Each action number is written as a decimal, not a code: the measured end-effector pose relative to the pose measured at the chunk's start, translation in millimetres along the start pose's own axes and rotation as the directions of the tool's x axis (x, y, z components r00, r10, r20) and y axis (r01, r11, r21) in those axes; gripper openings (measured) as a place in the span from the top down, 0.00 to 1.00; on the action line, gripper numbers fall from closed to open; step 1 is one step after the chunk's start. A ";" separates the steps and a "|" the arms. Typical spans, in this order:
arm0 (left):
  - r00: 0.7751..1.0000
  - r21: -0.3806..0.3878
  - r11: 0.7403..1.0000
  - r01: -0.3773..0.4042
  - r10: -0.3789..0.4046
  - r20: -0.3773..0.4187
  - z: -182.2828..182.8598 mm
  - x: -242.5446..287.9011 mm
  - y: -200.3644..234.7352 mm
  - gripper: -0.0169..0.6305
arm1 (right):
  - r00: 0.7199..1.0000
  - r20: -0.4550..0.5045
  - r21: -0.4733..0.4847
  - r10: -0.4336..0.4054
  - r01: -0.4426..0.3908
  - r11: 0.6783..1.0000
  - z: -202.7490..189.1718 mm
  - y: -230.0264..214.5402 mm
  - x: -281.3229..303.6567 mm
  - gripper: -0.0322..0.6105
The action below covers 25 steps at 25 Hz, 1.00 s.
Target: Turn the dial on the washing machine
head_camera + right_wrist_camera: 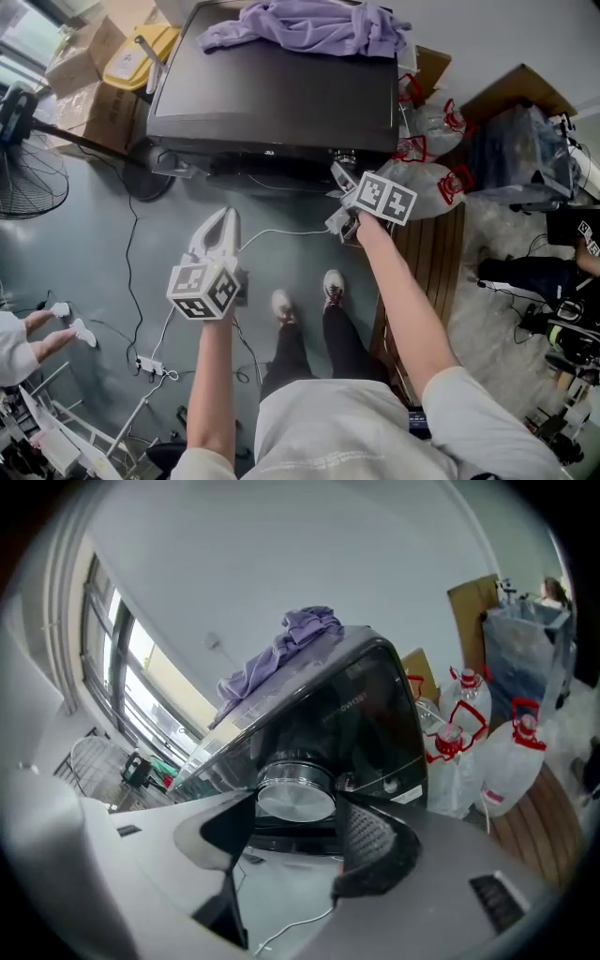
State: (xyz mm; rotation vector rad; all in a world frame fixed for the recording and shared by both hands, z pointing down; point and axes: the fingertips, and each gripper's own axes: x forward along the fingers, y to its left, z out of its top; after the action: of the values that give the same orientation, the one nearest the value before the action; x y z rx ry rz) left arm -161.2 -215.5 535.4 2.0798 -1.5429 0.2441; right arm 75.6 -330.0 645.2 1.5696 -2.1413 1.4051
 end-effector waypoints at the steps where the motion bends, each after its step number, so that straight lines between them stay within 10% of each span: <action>1: 1.000 -0.001 1.000 0.000 0.000 0.000 -0.6 -0.6 -0.4 0.95 | 1.000 0.001 0.026 0.018 -0.018 0.999 -0.2 0.4 -0.2 0.52; 8: 1.000 0.006 1.000 0.001 -0.001 0.003 0.2 -3.9 -4.5 0.95 | 0.999 0.002 0.048 0.037 -0.037 0.998 -1.3 -0.9 -2.9 0.51; 14: 1.000 0.043 0.999 -0.006 0.005 0.024 13.4 -18.4 -4.1 0.95 | 0.996 -0.004 -0.167 -0.087 0.085 0.982 -3.0 -9.9 -40.2 0.52; 19: 0.999 0.228 0.973 -0.026 0.020 0.032 37.0 -30.6 -13.7 0.95 | 0.990 0.050 -0.460 -0.131 0.139 0.877 18.7 8.2 -92.3 0.53; 25: 0.997 0.436 0.900 -0.009 -0.027 0.076 82.8 -52.3 -41.5 0.95 | 0.978 0.208 -0.675 -0.024 0.161 0.720 71.6 78.4 -163.9 0.81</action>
State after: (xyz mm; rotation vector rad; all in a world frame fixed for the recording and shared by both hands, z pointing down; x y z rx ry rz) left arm -153.6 -206.1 429.7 2.4642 -1.6399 0.5550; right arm 113.5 -270.1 463.3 1.4823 -2.2458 0.3187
